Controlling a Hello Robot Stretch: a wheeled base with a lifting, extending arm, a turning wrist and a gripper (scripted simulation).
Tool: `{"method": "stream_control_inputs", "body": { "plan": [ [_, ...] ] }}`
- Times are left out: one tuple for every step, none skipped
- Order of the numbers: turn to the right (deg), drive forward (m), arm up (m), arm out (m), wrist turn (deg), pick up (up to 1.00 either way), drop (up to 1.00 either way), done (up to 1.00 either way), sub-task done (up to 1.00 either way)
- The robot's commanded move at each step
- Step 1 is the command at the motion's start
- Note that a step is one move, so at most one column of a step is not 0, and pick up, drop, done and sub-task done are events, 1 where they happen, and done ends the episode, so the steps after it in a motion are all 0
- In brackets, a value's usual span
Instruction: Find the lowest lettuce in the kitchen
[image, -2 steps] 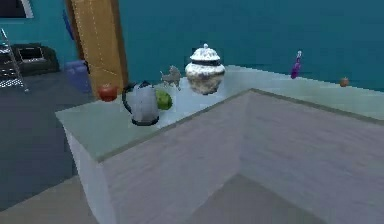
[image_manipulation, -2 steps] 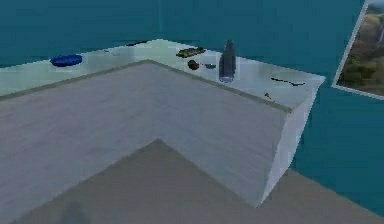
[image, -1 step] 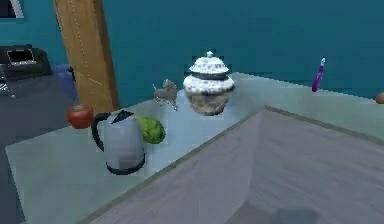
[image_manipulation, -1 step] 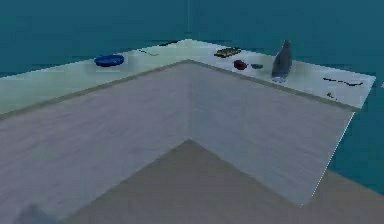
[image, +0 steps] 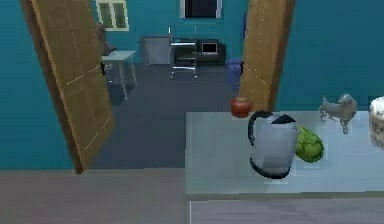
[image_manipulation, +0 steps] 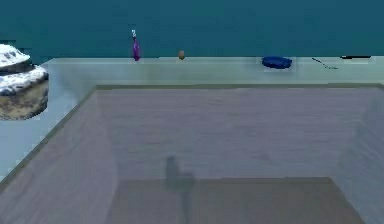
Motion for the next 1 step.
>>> {"method": "stream_control_inputs", "body": {
  "plan": [
    [-45.0, 0.00, 0.00, 0.00, 0.0, 0.00, 0.00, 0.00, 0.00]
  ]
}}
